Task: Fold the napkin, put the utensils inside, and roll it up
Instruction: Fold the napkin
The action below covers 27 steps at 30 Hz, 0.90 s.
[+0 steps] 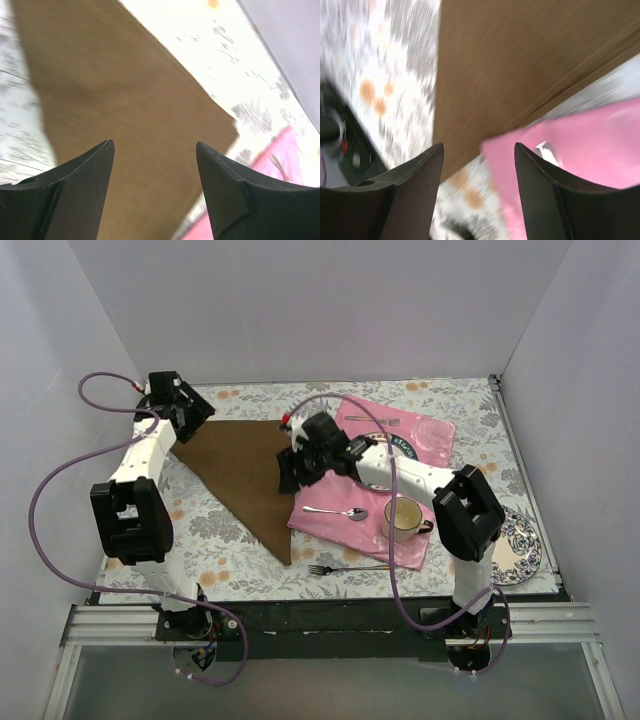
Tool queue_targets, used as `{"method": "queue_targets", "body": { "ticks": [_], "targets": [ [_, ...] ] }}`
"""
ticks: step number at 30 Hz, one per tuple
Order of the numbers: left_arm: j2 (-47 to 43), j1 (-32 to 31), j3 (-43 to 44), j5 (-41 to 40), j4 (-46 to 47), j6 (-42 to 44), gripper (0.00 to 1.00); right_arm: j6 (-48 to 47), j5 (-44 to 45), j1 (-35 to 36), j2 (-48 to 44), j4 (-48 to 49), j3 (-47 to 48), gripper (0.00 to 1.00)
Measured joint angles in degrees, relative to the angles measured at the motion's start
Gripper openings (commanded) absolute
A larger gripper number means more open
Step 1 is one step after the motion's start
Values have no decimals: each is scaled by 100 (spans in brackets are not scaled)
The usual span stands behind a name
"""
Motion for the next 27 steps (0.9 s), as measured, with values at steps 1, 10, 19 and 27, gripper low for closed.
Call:
{"method": "queue_targets", "body": {
  "ticks": [1, 10, 19, 27],
  "targets": [
    [-101, -136, -11, 11, 0, -33, 67, 46, 144, -164, 94, -48, 341, 65],
    [-1047, -1016, -1165, 791, 240, 2, 81, 380, 807, -1248, 2118, 164, 3668, 49],
    [-2168, -1029, -1687, 1248, 459, -2, 87, 872, 378, -1593, 3563, 737, 4212, 48],
    [-2334, -1150, -1742, 1416, 476, 24, 87, 1285, 289, -1587, 4065, 1598, 4548, 48]
  ]
}}
